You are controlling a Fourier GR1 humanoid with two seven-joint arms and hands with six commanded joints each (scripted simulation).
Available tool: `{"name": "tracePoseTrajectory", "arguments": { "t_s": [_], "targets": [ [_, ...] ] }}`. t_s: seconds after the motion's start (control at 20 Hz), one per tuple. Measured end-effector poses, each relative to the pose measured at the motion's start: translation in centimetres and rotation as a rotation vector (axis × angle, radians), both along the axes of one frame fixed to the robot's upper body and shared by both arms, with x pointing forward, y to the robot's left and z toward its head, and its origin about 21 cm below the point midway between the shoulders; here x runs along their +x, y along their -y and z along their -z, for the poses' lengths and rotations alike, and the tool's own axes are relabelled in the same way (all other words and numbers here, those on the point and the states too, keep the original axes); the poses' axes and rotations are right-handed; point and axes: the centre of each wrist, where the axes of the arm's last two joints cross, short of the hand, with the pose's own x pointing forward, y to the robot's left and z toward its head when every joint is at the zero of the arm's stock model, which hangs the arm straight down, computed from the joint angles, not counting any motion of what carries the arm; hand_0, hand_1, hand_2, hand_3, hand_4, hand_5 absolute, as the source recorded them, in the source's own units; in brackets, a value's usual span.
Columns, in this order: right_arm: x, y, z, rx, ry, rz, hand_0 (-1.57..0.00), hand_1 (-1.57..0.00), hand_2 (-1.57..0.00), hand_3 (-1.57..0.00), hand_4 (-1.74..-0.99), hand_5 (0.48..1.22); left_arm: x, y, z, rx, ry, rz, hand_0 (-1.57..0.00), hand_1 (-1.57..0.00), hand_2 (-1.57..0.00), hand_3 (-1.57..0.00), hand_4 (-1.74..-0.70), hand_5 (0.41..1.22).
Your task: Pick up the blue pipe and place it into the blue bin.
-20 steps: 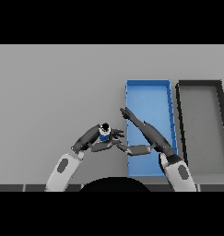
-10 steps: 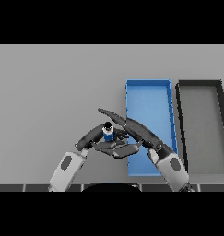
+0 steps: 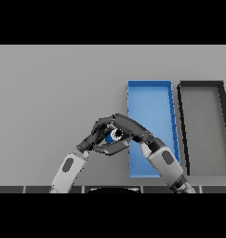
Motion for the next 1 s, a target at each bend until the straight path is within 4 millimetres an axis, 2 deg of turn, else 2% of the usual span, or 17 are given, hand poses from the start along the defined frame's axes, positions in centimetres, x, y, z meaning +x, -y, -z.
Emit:
{"name": "tracePoseTrajectory", "arguments": {
  "t_s": [0.05, 0.1, 0.15, 0.25, 0.35, 0.45, 0.5, 0.7, 0.75, 0.8, 0.85, 0.9, 1.0],
  "targets": [
    [-0.2, 0.0, 0.2, 0.015, -0.004, -0.015, -1.13, -1.13, -1.15, -0.95, -1.551, 0.596, 0.0, 0.0, -0.1, -0.003, -0.006, 0.000, -1.57, -1.57, -1.57, -1.51, -1.66, 1.221],
    [-0.1, -0.3, 0.5, 0.022, -0.018, -0.016, -1.22, -1.22, -1.23, -1.02, -1.581, 0.650, 0.3, 0.0, -0.1, -0.017, -0.002, 0.001, -1.57, -1.57, -1.57, -1.52, -1.68, 1.221],
    [-0.2, -0.6, 0.5, 0.039, -0.038, -0.020, -1.29, -1.29, -1.30, -1.10, -1.606, 0.765, 0.3, -0.2, -0.1, -0.059, -0.003, 0.009, -1.57, -1.57, -1.57, -1.53, -1.69, 1.221],
    [-0.4, -0.8, 0.9, 0.069, -0.048, -0.036, -1.39, -1.39, -1.40, -1.25, -1.648, 0.929, 0.2, 0.2, -0.1, -0.107, -0.004, 0.035, -1.57, -1.57, -1.57, -1.49, -1.71, 1.221],
    [-0.4, -0.8, 0.9, 0.062, -0.030, -0.037, -1.45, -1.45, -1.46, -1.36, -1.680, 1.034, 0.2, 0.4, -0.2, -0.115, -0.005, 0.035, -1.57, -1.57, -1.57, -1.44, -1.72, 1.221],
    [-0.3, -0.9, 1.2, 0.052, -0.015, -0.038, -1.50, -1.50, -1.50, -1.43, -1.702, 1.101, 0.0, -0.2, 0.0, -0.098, -0.019, 0.020, -1.57, -1.57, -1.57, -1.44, -1.73, 1.221],
    [-0.5, -0.9, 1.3, 0.071, 0.001, -0.046, -1.51, -1.51, -1.51, -1.46, -1.710, 1.125, 0.1, 0.1, -0.3, -0.098, -0.012, 0.023, -1.57, -1.57, -1.57, -1.43, -1.73, 1.221],
    [-0.8, -1.4, 1.6, 0.113, 0.002, -0.032, -1.55, -1.55, -1.55, -1.53, -1.728, 1.182, 0.1, -0.1, -0.4, -0.093, 0.008, 0.013, -1.57, -1.57, -1.57, -1.42, -1.73, 1.221],
    [-0.8, -1.4, 1.2, 0.110, 0.008, -0.016, -1.55, -1.55, -1.55, -1.54, -1.731, 1.190, 0.3, 0.0, -0.6, -0.107, 0.032, 0.000, -1.57, -1.57, -1.57, -1.45, -1.72, 1.221],
    [-0.8, -1.3, 1.2, 0.105, 0.011, -0.019, -1.56, -1.56, -1.56, -1.54, -1.733, 1.196, 0.0, -0.2, -0.4, -0.098, 0.063, -0.011, -1.46, -1.34, -1.29, -1.17, -1.60, 1.221],
    [-0.9, -1.2, 1.1, 0.118, 0.031, -0.011, -1.56, -1.56, -1.56, -1.55, -1.734, 1.201, 0.1, -0.2, -0.7, -0.071, 0.080, -0.021, -1.17, -1.07, -1.03, -0.93, -1.47, 1.221],
    [-1.2, -1.2, 1.1, 0.119, 0.033, -0.016, -1.56, -1.56, -1.56, -1.55, -1.736, 1.205, 0.1, -0.8, -0.5, -0.063, 0.086, 0.010, -0.94, -0.86, -0.83, -0.75, -1.37, 1.221],
    [-1.0, -1.7, 1.0, 0.097, -0.006, 0.006, -1.56, -1.56, -1.56, -1.56, -1.738, 1.211, 0.5, -1.0, -0.6, -0.002, 0.069, 0.047, -0.60, -0.55, -0.53, -0.48, -1.21, 1.221]
  ]
}}
